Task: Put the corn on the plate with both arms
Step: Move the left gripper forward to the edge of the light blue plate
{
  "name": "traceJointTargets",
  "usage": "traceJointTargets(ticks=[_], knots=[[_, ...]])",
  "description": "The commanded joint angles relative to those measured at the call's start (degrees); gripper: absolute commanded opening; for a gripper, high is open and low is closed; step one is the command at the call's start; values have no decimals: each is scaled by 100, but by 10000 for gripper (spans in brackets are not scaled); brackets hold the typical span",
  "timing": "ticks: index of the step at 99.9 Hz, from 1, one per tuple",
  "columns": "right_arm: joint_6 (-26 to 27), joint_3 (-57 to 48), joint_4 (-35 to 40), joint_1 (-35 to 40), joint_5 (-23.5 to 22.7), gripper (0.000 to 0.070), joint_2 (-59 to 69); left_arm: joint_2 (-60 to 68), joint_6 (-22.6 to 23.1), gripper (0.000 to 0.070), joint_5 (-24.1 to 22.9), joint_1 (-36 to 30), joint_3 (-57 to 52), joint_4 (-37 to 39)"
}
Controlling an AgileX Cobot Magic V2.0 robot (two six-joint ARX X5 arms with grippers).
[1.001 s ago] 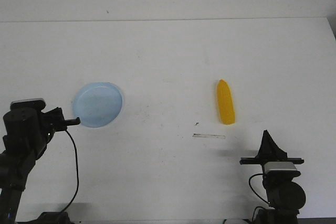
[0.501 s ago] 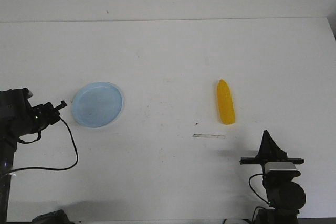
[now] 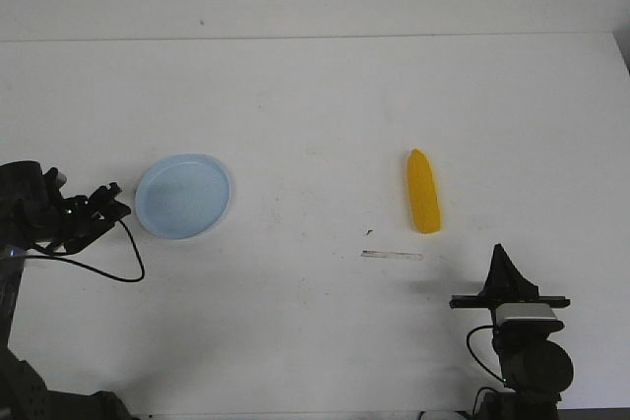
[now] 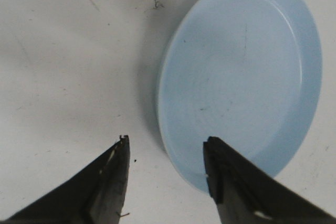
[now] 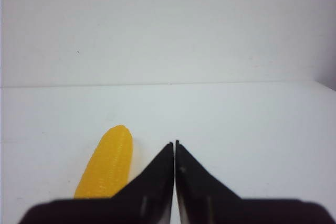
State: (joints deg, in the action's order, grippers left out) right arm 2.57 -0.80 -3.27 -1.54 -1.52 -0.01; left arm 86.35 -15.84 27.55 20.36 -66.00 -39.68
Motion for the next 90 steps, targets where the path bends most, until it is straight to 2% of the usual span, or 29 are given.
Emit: traceJointTargets(ticks=[1,90], knots=[[31,7,-61,0,0,3,7,238,52,289,116,-4,-109,46],[33,7,-61,2,0,3,7,1156,-85,282,50,-551,-109,935]])
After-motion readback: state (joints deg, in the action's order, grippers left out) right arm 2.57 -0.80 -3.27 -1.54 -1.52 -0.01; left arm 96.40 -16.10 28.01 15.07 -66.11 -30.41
